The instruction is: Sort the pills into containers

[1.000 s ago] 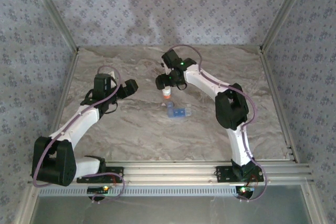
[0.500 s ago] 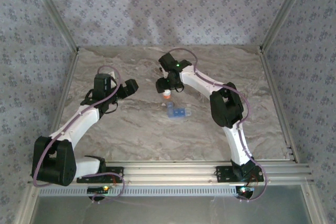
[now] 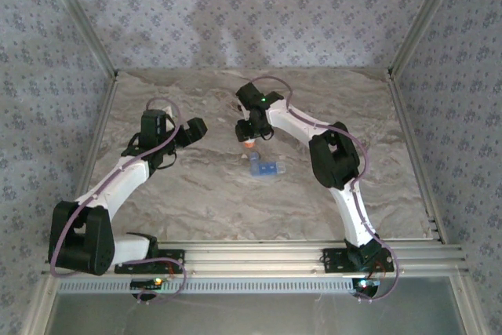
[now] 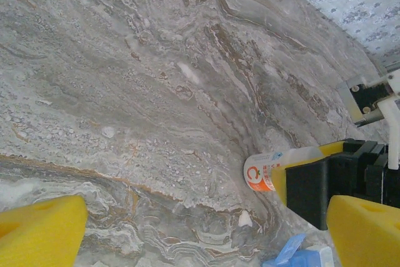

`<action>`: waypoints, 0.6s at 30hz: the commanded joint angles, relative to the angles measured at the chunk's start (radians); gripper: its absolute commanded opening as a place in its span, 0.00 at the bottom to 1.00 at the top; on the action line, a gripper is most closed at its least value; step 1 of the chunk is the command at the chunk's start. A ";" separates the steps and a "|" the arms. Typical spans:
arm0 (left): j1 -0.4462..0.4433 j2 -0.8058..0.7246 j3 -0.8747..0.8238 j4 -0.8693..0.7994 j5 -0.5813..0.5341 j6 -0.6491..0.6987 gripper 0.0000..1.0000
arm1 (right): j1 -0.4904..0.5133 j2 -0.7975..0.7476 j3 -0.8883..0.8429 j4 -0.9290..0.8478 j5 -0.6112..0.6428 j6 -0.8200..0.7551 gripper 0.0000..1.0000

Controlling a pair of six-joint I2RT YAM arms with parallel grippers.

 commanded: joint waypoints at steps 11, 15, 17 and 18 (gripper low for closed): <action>0.001 0.066 0.071 -0.047 0.060 0.012 0.98 | -0.027 -0.087 0.045 -0.053 -0.057 -0.015 0.37; -0.025 0.107 0.082 -0.042 0.043 0.049 0.98 | -0.051 -0.150 0.043 -0.077 -0.081 -0.017 0.37; -0.043 0.127 0.107 -0.066 0.002 0.080 0.98 | -0.065 -0.189 0.035 -0.088 -0.093 -0.018 0.37; -0.054 0.140 0.129 -0.099 -0.022 0.107 0.98 | -0.072 -0.211 0.028 -0.092 -0.098 -0.018 0.37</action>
